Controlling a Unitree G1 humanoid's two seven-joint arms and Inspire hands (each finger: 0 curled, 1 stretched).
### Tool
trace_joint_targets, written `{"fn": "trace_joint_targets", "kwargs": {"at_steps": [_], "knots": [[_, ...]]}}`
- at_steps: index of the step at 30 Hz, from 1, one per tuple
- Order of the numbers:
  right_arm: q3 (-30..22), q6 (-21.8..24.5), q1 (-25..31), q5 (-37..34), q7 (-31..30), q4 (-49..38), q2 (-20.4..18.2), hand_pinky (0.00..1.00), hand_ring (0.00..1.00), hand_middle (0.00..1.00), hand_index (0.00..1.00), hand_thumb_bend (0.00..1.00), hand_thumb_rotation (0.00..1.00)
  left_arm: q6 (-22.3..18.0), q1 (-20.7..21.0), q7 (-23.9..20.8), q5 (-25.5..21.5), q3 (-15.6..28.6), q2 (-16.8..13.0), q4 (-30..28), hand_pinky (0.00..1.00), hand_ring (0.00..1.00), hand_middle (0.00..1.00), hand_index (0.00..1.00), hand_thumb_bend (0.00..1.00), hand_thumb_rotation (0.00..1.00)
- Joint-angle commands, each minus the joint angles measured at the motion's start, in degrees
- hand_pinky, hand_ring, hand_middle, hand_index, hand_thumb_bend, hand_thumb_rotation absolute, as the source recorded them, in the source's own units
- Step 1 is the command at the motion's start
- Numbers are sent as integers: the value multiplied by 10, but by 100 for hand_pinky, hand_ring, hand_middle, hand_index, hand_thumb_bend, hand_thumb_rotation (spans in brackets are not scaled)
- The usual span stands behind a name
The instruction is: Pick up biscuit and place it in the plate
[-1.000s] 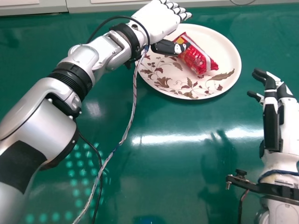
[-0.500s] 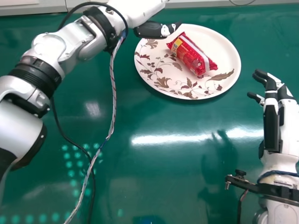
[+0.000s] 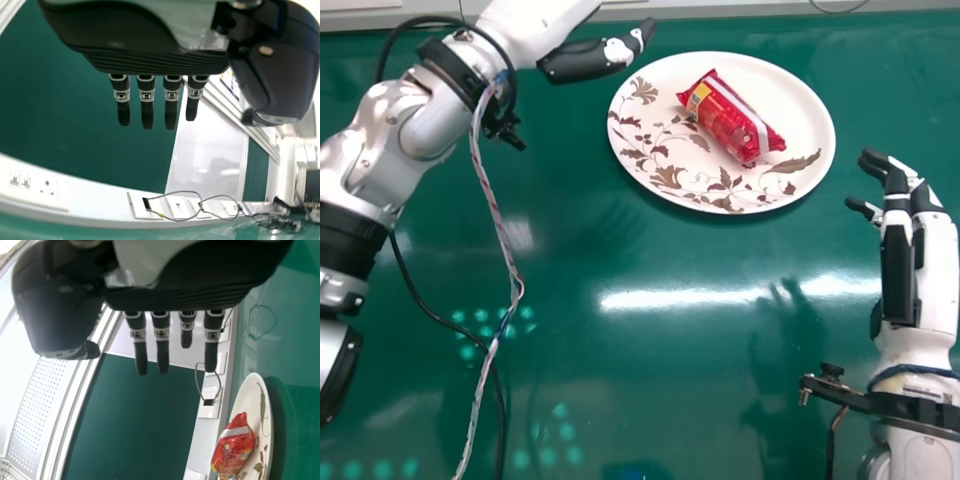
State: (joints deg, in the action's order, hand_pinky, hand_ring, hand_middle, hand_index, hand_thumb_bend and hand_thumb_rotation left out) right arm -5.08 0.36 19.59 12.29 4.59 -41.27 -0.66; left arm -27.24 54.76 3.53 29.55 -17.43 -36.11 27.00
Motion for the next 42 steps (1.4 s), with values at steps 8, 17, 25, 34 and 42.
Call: {"fn": "trace_joint_targets", "kwargs": {"at_steps": [8,17,25,34,42], "knots": [[-1,14,10,-4,0,-11,-3,75,83,84,81,53,33,61,-194,40,-117,113,14,-181,92,93,95,96,47,51],[-5,8,11,-7,2,-3,-2,75,83,83,81,54,33,61,-327,54,-225,172,65,-259,88,95,97,96,38,41],[-20,16,0,-13,6,-3,-2,77,84,84,81,55,32,71,-409,26,-225,192,123,-307,98,100,99,99,32,42],[-42,11,-31,-3,11,12,10,73,81,81,78,56,32,79,-428,-36,-167,191,180,-327,84,93,96,95,35,46],[-55,16,-26,-7,14,2,6,69,80,80,77,60,33,40,-434,-67,-161,183,223,-302,99,97,97,98,22,43]]}}
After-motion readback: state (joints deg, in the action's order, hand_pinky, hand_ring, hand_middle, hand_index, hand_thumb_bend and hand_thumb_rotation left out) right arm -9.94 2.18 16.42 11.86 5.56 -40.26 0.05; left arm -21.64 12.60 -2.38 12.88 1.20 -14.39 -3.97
